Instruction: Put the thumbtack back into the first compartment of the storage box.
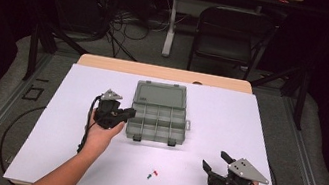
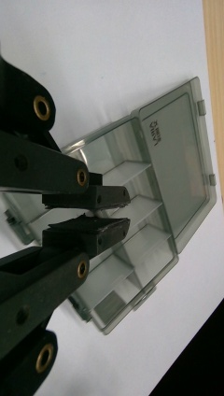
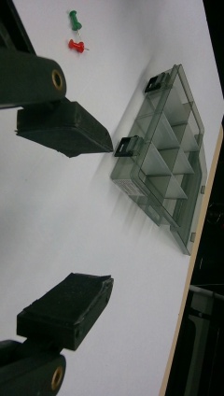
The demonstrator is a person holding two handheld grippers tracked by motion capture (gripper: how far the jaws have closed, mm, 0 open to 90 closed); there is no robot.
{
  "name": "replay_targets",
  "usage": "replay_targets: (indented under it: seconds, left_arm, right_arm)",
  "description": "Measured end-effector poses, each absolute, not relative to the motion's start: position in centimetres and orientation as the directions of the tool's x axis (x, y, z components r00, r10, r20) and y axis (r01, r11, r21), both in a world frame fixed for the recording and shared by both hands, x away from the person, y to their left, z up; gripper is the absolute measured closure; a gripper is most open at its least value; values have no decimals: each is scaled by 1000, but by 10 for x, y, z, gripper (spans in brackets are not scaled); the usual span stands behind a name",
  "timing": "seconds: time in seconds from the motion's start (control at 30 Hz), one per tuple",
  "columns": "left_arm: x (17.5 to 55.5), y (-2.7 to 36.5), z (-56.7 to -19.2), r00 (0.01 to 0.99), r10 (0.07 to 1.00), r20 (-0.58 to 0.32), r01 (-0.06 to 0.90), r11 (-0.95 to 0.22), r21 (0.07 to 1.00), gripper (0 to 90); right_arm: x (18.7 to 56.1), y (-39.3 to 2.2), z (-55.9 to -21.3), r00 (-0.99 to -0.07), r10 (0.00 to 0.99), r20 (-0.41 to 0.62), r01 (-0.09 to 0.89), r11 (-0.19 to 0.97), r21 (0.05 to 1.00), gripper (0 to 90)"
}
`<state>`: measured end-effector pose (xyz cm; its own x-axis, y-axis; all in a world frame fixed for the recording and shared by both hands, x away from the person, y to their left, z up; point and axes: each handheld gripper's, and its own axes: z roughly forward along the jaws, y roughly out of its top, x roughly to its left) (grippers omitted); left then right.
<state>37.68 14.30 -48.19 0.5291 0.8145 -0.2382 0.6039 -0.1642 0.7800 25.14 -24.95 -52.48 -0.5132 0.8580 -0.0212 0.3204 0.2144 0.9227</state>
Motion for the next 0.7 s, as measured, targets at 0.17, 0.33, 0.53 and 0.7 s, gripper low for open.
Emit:
replay_targets:
  seconds: [0.17, 0.33, 0.53, 0.7]
  left_arm:
    - [392, 143, -482, 496, 829, -257, 627, -138, 766, 830]
    - [401, 140, -485, 483, 839, -251, 636, -139, 759, 830]
    - [410, 136, -495, 459, 852, -252, 655, -132, 744, 829]
    - [417, 132, -504, 440, 861, -256, 667, -123, 734, 830]
  right_arm:
    - [251, -250, -525, -515, 857, -24, 318, 217, 923, 289]
    - [252, -250, -525, -517, 856, -21, 324, 218, 920, 288]
    - [252, -250, -525, -520, 854, -21, 324, 220, 920, 289]
    - [252, -250, -525, -521, 853, -22, 324, 222, 920, 289]
